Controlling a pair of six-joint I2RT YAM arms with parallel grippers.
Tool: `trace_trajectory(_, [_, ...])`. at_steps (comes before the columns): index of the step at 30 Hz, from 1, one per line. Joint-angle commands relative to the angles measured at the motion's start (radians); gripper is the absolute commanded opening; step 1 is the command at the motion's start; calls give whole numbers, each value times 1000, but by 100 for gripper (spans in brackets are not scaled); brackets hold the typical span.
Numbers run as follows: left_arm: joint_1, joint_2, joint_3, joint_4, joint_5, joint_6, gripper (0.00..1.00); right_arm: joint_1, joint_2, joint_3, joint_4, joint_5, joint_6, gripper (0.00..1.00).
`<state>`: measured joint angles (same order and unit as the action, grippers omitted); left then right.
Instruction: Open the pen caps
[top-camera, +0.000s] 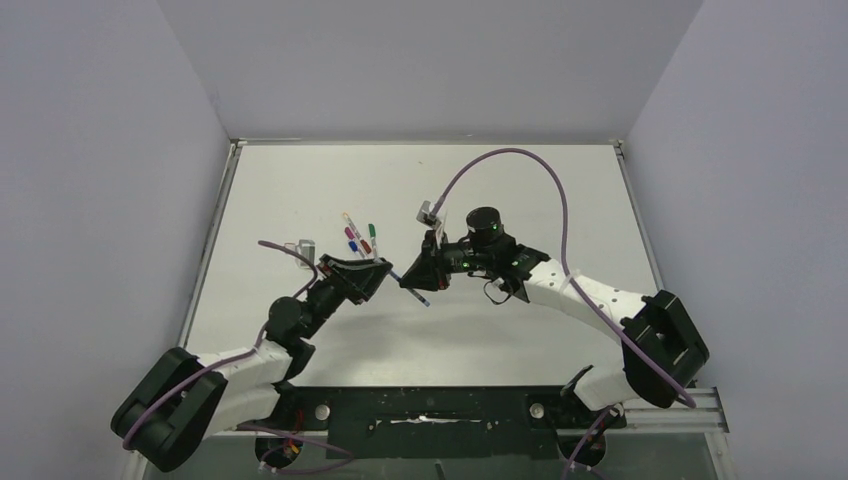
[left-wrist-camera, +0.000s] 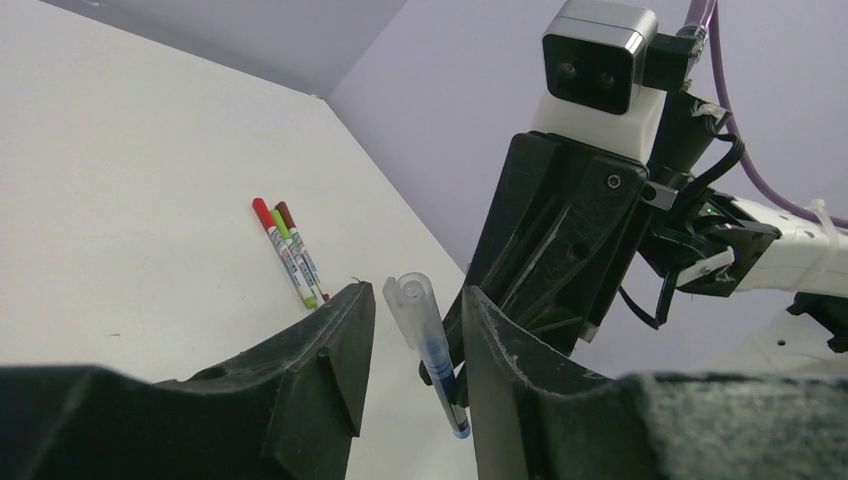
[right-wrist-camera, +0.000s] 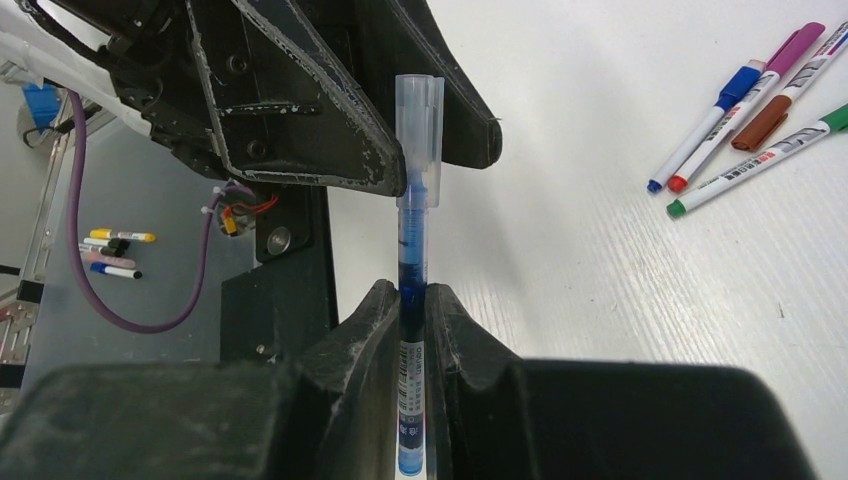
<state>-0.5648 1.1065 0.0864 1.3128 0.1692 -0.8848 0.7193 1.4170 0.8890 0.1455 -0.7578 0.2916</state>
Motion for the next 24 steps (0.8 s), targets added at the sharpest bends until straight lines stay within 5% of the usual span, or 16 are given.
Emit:
trace_trajectory(1, [11, 14, 27, 99, 31, -17, 32, 6, 2, 53, 16, 15, -15, 0])
trace_trajectory(9, [13, 53, 40, 111, 52, -27, 20, 6, 10, 56, 13, 29, -17, 0])
trace_trajectory(13, [13, 79, 54, 110, 70, -31, 5, 6, 18, 60, 10, 31, -17, 0])
trace_trajectory(24, [36, 167, 70, 128, 89, -49, 3, 5, 78, 84, -7, 34, -21, 3])
